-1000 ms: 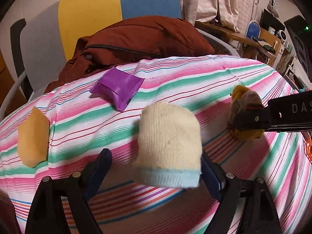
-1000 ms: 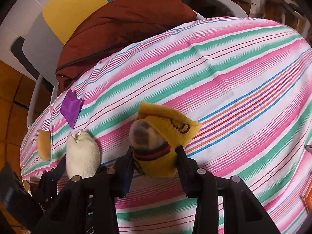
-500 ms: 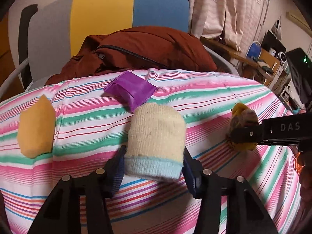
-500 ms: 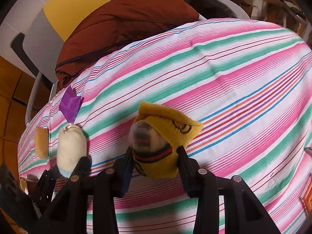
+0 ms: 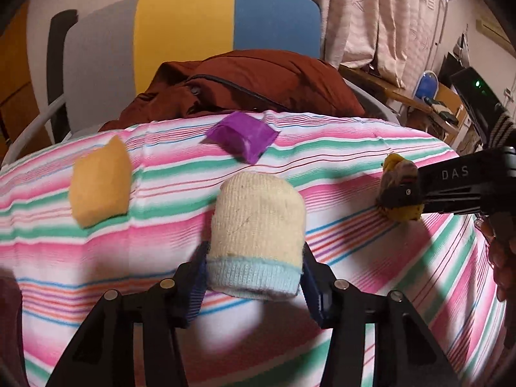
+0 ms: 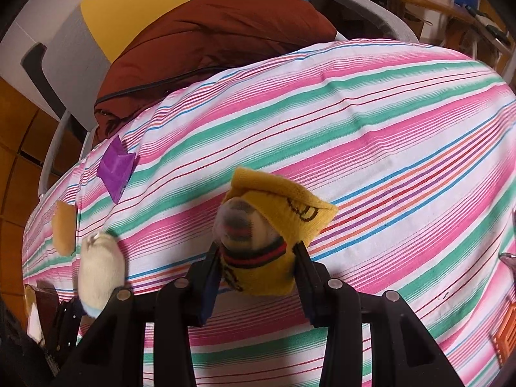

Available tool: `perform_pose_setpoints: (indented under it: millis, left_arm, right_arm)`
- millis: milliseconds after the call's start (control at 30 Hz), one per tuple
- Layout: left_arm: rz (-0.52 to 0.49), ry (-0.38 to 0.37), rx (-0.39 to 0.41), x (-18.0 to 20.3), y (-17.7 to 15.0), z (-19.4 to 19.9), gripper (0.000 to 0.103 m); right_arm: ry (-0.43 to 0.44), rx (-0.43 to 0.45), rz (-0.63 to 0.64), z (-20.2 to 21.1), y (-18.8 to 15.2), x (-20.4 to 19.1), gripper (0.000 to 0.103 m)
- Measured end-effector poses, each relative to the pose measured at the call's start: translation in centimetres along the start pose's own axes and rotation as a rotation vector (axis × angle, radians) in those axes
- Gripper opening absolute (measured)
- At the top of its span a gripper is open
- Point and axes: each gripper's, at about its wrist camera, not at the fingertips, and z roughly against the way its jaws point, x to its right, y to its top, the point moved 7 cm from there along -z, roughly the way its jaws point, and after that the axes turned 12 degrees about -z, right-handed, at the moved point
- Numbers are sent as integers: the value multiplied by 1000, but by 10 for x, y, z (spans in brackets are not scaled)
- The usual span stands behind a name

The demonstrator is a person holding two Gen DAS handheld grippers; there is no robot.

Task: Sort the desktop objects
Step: 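Carry the sock roll and yellow bundle over the gold tray and release both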

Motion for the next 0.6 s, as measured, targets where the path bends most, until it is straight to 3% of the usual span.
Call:
perform_pose_setpoints:
  millis: [400,600]
  left_arm:
    - [88,4,21,-28,-31,33,52]
    - [78,18,28,-34,-51,53,52]
  right_arm:
    - [-45,33,71,0,-5,-4,43]
    - [-11,51,101,10,-7,-16,42]
